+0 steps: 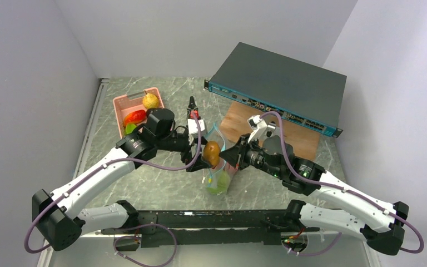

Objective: Place the food in the zip-top bag and seal the zipper
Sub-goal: Place the fake vegetable in the zipper food storage bag.

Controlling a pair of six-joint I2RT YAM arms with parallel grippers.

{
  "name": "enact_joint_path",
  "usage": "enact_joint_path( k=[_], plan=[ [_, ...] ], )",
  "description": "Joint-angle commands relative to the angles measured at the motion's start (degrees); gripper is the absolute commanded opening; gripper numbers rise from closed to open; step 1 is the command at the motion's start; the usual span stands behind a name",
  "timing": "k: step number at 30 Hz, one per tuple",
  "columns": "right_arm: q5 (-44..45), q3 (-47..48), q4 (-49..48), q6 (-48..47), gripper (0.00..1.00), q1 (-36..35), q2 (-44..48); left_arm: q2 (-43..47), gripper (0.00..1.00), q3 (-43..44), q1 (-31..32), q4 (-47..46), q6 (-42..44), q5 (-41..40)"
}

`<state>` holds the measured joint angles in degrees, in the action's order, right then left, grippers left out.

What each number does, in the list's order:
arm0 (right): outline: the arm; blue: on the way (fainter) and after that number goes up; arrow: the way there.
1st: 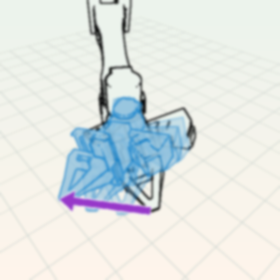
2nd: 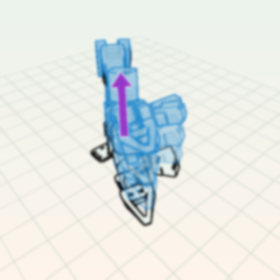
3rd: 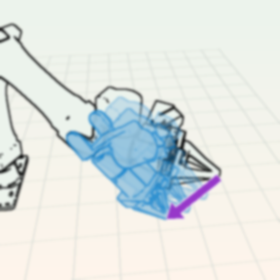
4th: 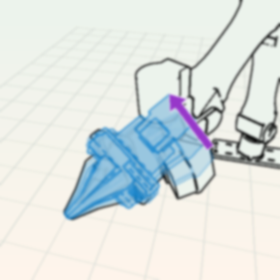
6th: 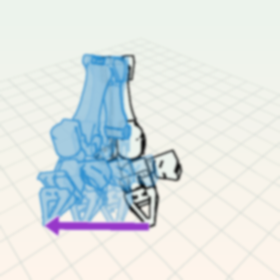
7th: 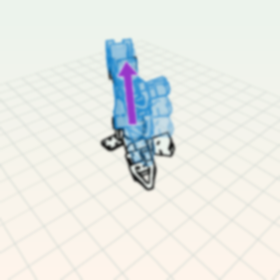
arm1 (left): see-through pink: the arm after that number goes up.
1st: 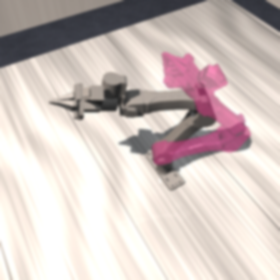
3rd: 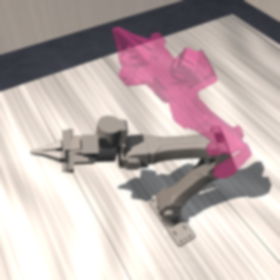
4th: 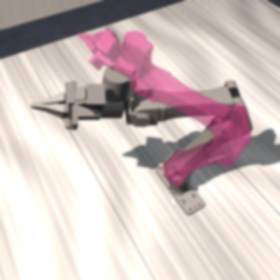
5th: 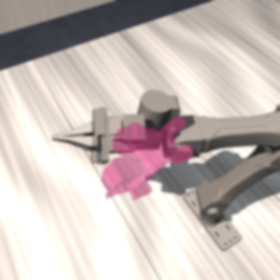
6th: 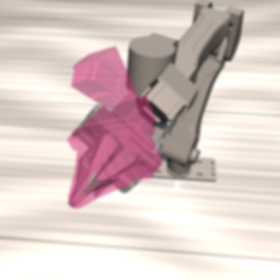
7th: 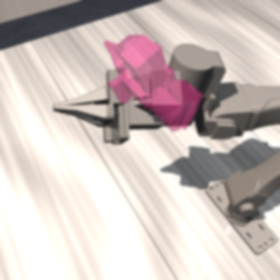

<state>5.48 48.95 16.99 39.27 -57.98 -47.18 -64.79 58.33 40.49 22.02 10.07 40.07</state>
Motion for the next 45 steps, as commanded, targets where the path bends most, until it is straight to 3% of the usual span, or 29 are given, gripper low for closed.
enact_joint_path(
  k=[1, 8, 19, 35, 41, 45],
  plan=[
    [0.7, -0.3, -4.2, 0.2, 0.00, -0.3, 0.7, 2.3, 1.00, -0.5, 0.4, -3.0, 0.9, 1.8],
    [0.0, -1.1, -5.0, 0.4, 0.00, -0.3, 0.3, 2.3, 1.00, 0.0, 0.4, -2.2, 1.1, 2.1],
    [0.8, -1.0, -3.7, -0.5, 0.00, -0.3, -0.1, 6.3, 1.00, -2.7, 0.2, -5.9, -0.2, -4.6],
    [0.8, -0.5, -3.2, -0.9, 0.00, -0.3, -0.4, 8.0, 1.00, -3.4, -1.5, -7.5, -1.4, -3.6],
    [0.5, 0.7, -2.3, -0.9, 0.00, -0.3, -0.6, 15.3, 1.00, -5.6, -4.2, -10.5, -2.1, -9.8],
    [0.6, 1.8, -1.5, -1.5, 0.00, -0.2, -0.4, 20.0, 1.00, -6.0, -6.1, -11.7, -4.0, -22.5]
  ],
)
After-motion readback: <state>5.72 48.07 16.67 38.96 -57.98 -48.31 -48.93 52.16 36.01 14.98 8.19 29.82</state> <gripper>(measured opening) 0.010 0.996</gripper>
